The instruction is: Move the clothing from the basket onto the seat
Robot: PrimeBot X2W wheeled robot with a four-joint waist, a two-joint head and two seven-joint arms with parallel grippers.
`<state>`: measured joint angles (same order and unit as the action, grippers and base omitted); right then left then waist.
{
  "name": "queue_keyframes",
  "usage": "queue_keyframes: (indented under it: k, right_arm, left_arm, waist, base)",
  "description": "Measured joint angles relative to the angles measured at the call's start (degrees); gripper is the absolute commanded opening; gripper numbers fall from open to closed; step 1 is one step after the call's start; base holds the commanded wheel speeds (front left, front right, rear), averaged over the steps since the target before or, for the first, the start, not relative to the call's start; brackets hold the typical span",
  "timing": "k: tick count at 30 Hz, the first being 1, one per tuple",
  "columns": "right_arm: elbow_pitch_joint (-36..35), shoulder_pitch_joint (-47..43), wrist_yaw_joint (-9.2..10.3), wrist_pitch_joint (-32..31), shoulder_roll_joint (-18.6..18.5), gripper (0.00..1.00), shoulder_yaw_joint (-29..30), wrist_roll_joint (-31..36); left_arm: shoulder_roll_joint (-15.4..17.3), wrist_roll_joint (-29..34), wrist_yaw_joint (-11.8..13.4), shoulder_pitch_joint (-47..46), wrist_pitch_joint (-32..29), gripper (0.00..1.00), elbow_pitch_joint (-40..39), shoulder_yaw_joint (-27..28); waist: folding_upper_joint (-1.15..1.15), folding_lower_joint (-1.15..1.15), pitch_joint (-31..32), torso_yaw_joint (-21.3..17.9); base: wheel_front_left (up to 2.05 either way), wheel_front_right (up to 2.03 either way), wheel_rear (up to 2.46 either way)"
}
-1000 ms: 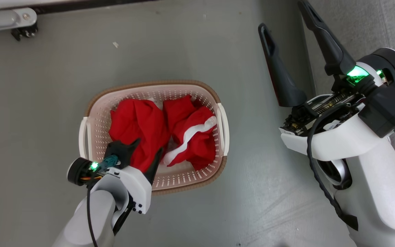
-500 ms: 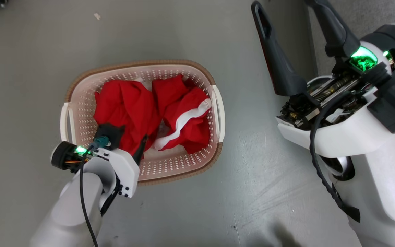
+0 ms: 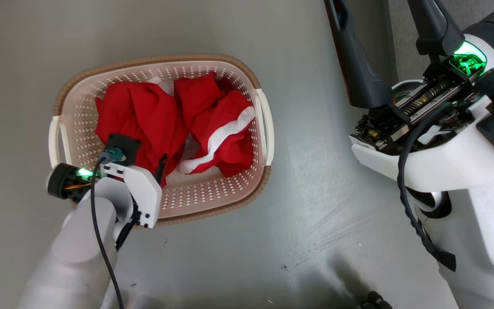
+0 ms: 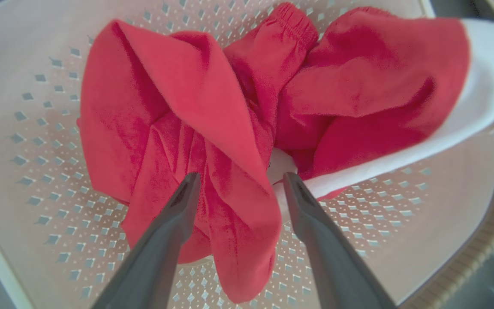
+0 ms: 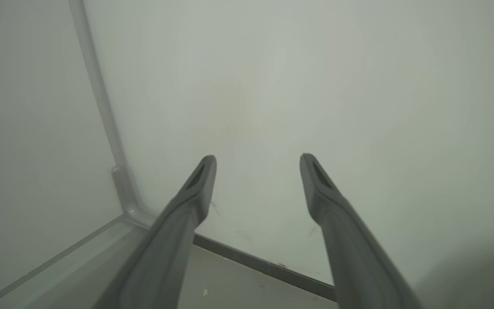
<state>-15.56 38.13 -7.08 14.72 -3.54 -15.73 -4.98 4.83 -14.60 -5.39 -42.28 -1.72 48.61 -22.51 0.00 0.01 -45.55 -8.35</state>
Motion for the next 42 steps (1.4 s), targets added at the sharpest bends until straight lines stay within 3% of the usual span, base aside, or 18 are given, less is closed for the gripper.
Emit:
queue_keyframes:
  k: [8, 9, 10, 28, 42]
  right_arm:
    - [-0.2, 1.5, 0.00, 0.0, 0.0, 1.00, -0.4, -0.6]
    - [-0.2, 1.9, 0.00, 0.0, 0.0, 1.00, -0.5, -0.6]
    - [-0.2, 2.2, 0.00, 0.0, 0.0, 1.00, -0.5, -0.7]
    - [1.0, 4.3, 0.00, 0.0, 0.0, 1.00, 0.2, -1.0]
    - [2.8, 4.4, 0.00, 0.1, 0.0, 1.00, 0.6, -0.5]
  left_arm:
    - [0.8, 0.1, 1.3, -2.4, -0.8, 1.00, 1.3, 0.4]
    - [0.7, 0.0, 1.3, -2.6, -1.1, 0.07, 1.5, 0.6]
    - [0.7, 0.0, 1.3, -2.7, -1.3, 0.00, 1.8, 0.9]
    - [-0.7, -3.8, 2.7, -4.2, -0.3, 0.00, 0.7, 4.6]
    - [-0.9, -7.3, 2.0, -3.9, 3.4, 0.00, -4.4, 7.2]
  waist:
    - [0.00, 0.00, -2.4, -1.0]
    - [0.00, 0.00, -2.7, -1.1]
    - [0.00, 0.00, -2.9, -1.2]
    - [0.00, 0.00, -4.4, -1.1]
    - [0.00, -0.01, -2.5, 0.0]
  base:
    - [0.00, 0.00, 0.00]
    - [0.00, 0.00, 0.00]
    - [0.00, 0.00, 0.00]
    - [0.00, 0.00, 0.00]
    - [0.00, 0.00, 0.00]
